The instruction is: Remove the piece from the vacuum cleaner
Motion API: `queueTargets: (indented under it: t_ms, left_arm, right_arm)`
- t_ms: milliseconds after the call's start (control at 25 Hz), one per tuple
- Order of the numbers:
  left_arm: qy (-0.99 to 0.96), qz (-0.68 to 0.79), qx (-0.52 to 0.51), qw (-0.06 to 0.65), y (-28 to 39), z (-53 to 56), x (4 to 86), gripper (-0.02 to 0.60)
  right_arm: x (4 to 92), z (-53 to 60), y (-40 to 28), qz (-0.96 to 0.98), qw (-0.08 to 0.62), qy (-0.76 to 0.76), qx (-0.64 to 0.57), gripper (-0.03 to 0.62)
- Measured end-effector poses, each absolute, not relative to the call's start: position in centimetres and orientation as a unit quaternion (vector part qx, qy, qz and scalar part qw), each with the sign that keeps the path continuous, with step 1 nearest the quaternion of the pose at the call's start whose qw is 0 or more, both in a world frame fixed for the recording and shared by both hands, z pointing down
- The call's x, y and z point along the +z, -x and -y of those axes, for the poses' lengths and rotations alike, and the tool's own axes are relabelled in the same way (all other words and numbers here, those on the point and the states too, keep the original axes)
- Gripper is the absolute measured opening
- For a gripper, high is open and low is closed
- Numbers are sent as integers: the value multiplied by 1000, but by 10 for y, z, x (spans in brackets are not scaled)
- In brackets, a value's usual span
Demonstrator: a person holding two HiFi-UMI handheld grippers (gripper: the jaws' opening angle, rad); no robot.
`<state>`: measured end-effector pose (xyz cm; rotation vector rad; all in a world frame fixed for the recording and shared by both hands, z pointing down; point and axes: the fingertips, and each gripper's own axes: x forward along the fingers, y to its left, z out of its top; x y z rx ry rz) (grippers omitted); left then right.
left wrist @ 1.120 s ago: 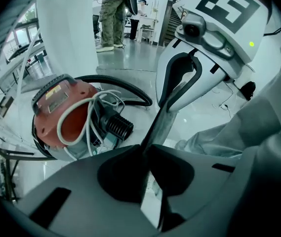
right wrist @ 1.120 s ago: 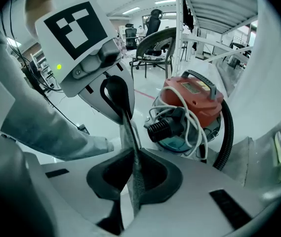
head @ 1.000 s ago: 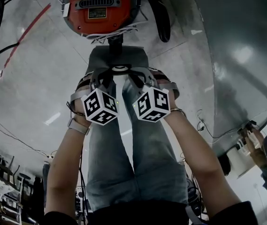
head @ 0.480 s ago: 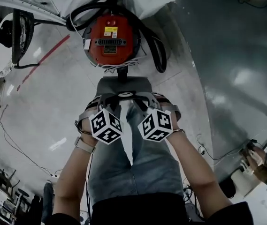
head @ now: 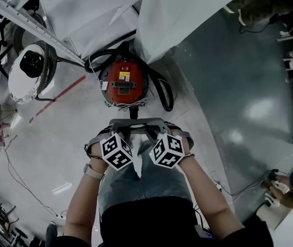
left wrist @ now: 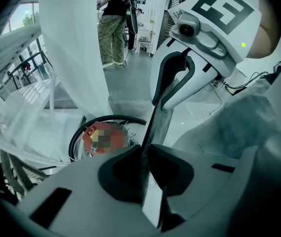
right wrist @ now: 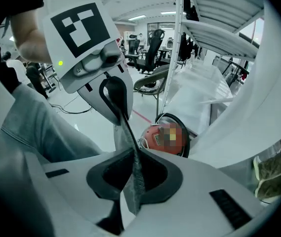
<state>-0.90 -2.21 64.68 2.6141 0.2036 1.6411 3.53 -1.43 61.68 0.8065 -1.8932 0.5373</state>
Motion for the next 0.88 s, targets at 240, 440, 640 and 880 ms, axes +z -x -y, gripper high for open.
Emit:
queueTargets:
  t_ms: [240, 440, 640, 880]
  left_arm:
    - [-847, -77, 526, 4, 8, 37, 575, 51]
    - [-851, -85, 517, -13, 9, 44, 522, 51]
    - [-859, -80, 505, -36, 8, 55, 467, 51]
    - [-862, -78, 498, -63, 12, 68, 414, 50]
  right_arm:
    - [543, 26, -34, 772, 478, -359, 217, 60]
    - [489, 32, -32, 770, 477, -370, 207, 60]
    - [433, 43, -32, 770, 476, -383, 186, 60]
    - [379, 52, -26, 775, 468, -389, 173, 60]
